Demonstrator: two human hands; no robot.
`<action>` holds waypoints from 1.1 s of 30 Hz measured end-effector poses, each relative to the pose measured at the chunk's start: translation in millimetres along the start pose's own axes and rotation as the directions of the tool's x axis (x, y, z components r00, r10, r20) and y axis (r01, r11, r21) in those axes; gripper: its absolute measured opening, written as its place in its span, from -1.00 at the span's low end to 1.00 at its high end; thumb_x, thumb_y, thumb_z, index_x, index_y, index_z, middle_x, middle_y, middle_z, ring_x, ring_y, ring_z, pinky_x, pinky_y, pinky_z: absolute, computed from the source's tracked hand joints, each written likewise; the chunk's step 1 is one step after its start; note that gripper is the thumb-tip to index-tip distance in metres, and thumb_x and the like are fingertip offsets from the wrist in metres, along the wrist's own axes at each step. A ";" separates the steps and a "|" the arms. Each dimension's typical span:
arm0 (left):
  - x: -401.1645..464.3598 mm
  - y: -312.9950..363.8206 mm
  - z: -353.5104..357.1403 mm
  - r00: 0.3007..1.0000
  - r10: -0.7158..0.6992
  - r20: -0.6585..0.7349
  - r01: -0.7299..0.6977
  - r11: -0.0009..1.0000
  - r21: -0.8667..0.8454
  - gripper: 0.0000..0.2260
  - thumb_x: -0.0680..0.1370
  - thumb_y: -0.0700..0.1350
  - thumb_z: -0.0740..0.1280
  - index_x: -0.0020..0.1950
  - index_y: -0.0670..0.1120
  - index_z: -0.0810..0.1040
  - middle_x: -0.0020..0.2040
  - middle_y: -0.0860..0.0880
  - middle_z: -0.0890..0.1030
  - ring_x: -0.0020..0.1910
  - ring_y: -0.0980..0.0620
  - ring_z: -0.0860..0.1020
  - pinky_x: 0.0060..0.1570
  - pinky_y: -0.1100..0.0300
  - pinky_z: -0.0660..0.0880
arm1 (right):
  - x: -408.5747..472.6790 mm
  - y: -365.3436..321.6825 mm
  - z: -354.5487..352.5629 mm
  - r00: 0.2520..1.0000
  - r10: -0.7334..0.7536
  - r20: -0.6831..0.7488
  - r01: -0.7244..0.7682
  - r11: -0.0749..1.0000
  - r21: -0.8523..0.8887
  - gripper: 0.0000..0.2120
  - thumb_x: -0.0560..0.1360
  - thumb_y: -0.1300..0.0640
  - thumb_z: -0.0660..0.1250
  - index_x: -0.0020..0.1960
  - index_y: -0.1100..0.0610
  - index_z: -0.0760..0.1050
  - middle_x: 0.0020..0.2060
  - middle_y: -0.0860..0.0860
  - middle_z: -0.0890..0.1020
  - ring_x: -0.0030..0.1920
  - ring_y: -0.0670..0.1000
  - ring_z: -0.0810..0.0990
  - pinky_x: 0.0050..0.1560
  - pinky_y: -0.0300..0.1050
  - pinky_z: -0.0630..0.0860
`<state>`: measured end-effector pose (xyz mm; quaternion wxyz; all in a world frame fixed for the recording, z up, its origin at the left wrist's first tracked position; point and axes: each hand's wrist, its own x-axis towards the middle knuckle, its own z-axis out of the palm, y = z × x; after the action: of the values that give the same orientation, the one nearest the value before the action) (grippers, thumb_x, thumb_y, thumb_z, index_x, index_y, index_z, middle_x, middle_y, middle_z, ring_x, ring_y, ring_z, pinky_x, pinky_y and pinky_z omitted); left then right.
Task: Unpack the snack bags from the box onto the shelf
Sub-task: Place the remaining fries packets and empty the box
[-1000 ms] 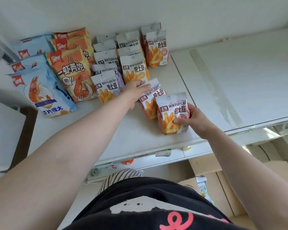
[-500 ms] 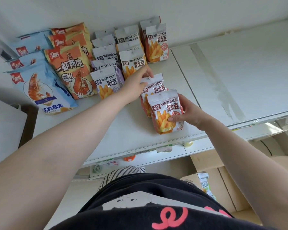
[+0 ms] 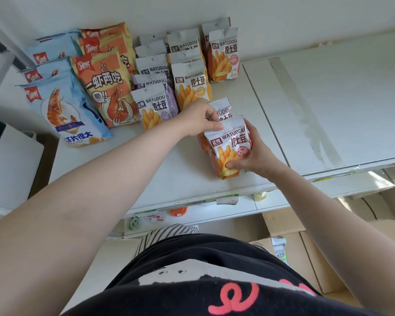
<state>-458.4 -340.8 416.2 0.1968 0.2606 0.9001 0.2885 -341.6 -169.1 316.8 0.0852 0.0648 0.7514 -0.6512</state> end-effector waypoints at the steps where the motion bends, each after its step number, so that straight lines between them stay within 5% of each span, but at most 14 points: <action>1: -1.9 2.7 -1.2 1.000 0.000 0.015 0.000 1.000 -0.008 -0.78 0.45 -0.10 0.49 -0.03 -0.24 0.64 0.05 -0.04 0.41 0.07 0.04 0.46 -0.03 0.39 0.36 | -1.0 1.7 2.0 1.000 -0.016 -0.015 0.016 1.000 -0.020 0.31 0.03 -0.05 0.71 0.57 -0.08 -0.03 0.33 -0.03 0.51 0.24 0.04 0.59 0.20 0.20 0.55; 4: -2.7 5.0 -3.6 0.998 0.009 0.056 -0.007 0.999 -0.046 -0.80 0.46 -0.13 0.48 -0.02 -0.25 0.63 0.00 0.06 0.39 -0.15 0.19 0.38 -0.32 0.58 0.26 | -1.3 -1.2 0.7 0.993 -0.098 -0.070 0.089 0.988 -0.123 0.25 0.04 -0.05 0.68 0.56 -0.06 0.04 0.25 -0.10 0.57 0.17 -0.04 0.62 0.17 0.09 0.57; 8: -2.2 5.0 -2.5 0.997 0.009 0.078 -0.003 0.997 -0.076 -0.84 0.45 -0.12 0.49 -0.07 -0.18 0.63 -0.03 0.03 0.48 -0.05 0.15 0.42 -0.19 0.33 0.31 | 1.4 -0.5 -2.2 0.981 -0.178 -0.075 0.162 0.971 -0.177 0.12 0.14 0.21 0.69 0.53 -0.03 0.13 0.25 -0.08 0.55 0.18 -0.11 0.59 0.12 -0.15 0.56; 12: 3.1 6.1 -3.1 0.996 -0.023 0.089 0.033 0.993 -0.114 -0.87 0.44 -0.11 0.50 -0.21 -0.09 0.57 -0.20 0.05 0.51 -0.22 0.24 0.42 -0.26 0.51 0.33 | 3.3 1.7 -1.5 0.988 -0.135 -0.070 0.121 0.978 -0.171 0.05 0.18 0.22 0.68 0.50 -0.02 0.17 0.11 -0.24 0.58 0.05 -0.29 0.60 -0.03 -0.38 0.50; 21: 22.0 14.6 -3.5 0.997 -0.051 0.051 0.062 0.967 -0.248 -0.84 0.42 -0.06 0.51 -0.28 0.01 0.55 -0.06 -0.04 0.57 -0.06 0.09 0.49 -0.08 0.27 0.39 | 13.8 -2.1 -18.3 0.995 -0.055 -0.082 0.051 0.997 -0.051 0.11 0.05 -0.03 0.68 0.47 -0.06 0.18 0.18 -0.08 0.61 0.17 0.02 0.63 0.15 0.21 0.58; 26: 52.3 33.1 7.0 0.999 0.016 0.039 -0.008 0.979 -0.206 -0.84 0.43 -0.04 0.50 -0.27 0.03 0.54 -0.03 0.01 0.54 0.01 0.06 0.47 -0.09 0.24 0.38 | 23.1 2.0 -46.4 0.988 -0.039 -0.151 0.040 0.999 0.002 0.08 0.08 0.18 0.70 0.47 0.05 0.21 0.19 0.05 0.60 0.16 0.09 0.64 0.08 0.10 0.63; 30: 82.9 35.1 2.2 0.996 0.084 0.011 -0.084 0.996 -0.021 -0.86 0.45 -0.03 0.49 -0.21 0.03 0.54 0.23 -0.03 0.54 0.28 0.01 0.43 0.22 0.19 0.30 | 46.4 3.5 -57.9 0.985 -0.029 -0.169 0.031 1.000 0.007 0.05 0.07 0.13 0.69 0.45 0.01 0.25 0.15 0.01 0.64 0.12 0.04 0.66 0.11 0.14 0.61; 33: 105.4 33.4 -8.8 0.990 0.138 -0.011 -0.136 0.986 0.096 -0.88 0.47 -0.05 0.46 -0.16 0.04 0.53 0.16 0.00 0.55 0.24 -0.01 0.46 0.15 0.19 0.32 | 70.5 -1.4 -61.2 0.987 -0.040 -0.158 0.044 0.999 0.025 0.00 0.11 0.20 0.68 0.44 0.05 0.28 0.14 0.03 0.64 0.09 0.02 0.67 0.09 0.09 0.62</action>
<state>-533.9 -259.8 422.1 0.1561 0.3282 0.8944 0.2607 -413.4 -109.7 311.6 0.0109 0.1012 0.7476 -0.6562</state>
